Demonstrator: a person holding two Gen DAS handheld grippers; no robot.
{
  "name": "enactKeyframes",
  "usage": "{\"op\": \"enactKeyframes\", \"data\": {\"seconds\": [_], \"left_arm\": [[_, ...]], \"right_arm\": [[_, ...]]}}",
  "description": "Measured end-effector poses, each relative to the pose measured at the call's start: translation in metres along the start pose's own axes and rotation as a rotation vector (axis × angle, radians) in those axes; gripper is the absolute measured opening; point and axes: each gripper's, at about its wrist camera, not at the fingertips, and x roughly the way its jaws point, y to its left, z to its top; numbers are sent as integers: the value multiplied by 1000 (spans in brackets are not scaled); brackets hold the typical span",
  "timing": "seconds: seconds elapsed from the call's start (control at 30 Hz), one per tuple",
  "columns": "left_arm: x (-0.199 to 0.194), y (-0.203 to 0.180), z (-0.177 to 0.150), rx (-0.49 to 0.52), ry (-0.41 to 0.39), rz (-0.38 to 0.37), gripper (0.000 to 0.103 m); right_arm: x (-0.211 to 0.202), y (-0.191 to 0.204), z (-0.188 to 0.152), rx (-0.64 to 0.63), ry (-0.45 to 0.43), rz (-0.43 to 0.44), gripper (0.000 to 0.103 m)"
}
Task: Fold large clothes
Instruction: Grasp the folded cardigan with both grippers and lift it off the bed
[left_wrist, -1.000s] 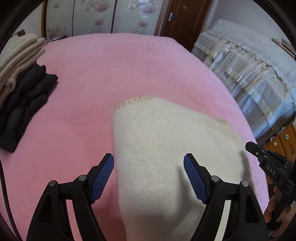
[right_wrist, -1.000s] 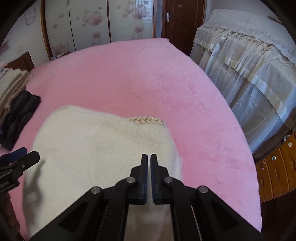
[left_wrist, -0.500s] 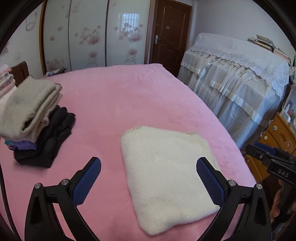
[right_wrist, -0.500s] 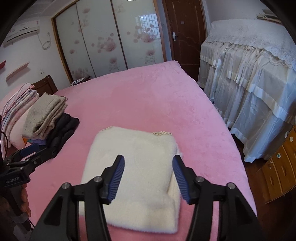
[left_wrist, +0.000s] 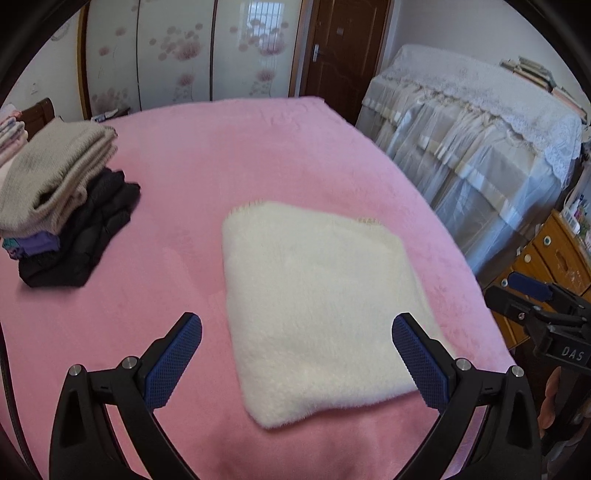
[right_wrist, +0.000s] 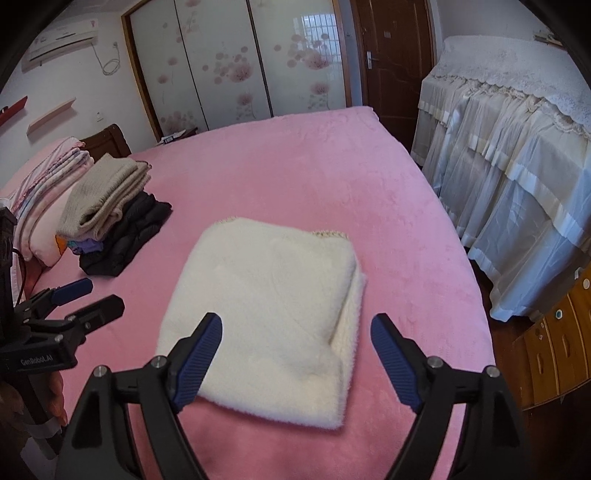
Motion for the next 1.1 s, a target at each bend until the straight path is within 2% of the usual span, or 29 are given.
{"op": "enactKeyframes", "data": {"seconds": [0.13,0.3,0.67,0.8,0.87,0.93,1.1], "left_arm": [[31,0,-11,-6,62,16,102],[65,2,-19,-20,132,21,102],[122,18,-21,-52,238,18,102],[143,26,-19,-75,272,-12,102],[153,31,-18,-93,287,-39,103],[159,34,-14,-89,294,-57,103],[173,46,-9,-74,347,-122,103]], "right_arm": [[26,-12,-11,27,77,41,86],[59,-19,-26,10,145,22,86],[108,-27,-31,21,240,55,86],[131,-34,-34,35,290,76,86],[144,-40,-35,59,319,119,87],[154,-43,-33,76,333,148,93],[184,-54,-31,155,381,280,96]]}}
